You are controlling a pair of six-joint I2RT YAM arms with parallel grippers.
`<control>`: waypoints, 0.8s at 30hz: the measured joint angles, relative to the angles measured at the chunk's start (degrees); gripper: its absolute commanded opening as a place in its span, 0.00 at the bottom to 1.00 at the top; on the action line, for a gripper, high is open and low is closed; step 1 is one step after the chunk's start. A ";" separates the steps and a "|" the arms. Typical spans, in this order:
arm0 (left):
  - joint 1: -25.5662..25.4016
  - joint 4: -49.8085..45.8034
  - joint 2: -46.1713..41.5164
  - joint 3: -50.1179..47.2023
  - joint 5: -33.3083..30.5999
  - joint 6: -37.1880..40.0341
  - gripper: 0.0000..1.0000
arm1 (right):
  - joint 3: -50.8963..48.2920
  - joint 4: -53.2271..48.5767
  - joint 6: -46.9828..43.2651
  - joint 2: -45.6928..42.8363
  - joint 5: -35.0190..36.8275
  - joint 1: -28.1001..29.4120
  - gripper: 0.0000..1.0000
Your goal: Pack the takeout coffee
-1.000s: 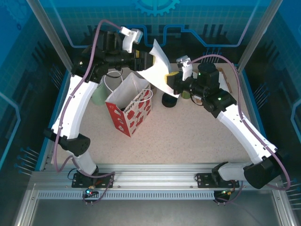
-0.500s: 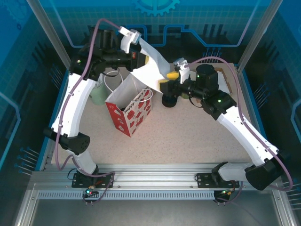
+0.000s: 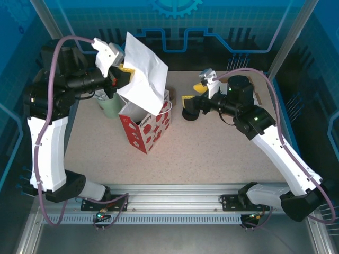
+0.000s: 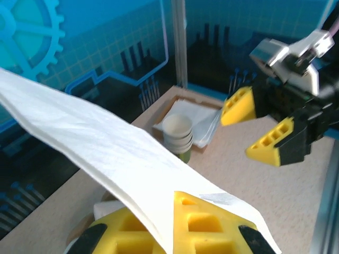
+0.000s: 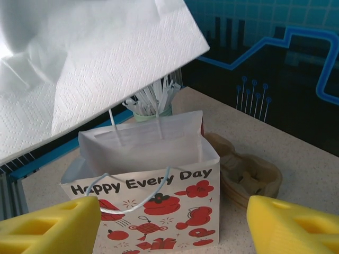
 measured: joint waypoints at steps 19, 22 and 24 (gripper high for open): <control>0.28 -9.16 5.33 -2.86 -11.47 17.03 0.00 | 0.00 -1.36 -0.09 2.05 1.51 0.00 0.75; 0.28 -9.51 6.10 -3.65 -12.87 18.01 0.00 | 0.00 -1.68 -0.09 2.16 1.53 0.00 0.75; 0.28 -9.44 6.27 -4.83 -13.18 18.16 0.00 | 0.00 -1.77 -0.09 2.32 1.75 0.00 0.75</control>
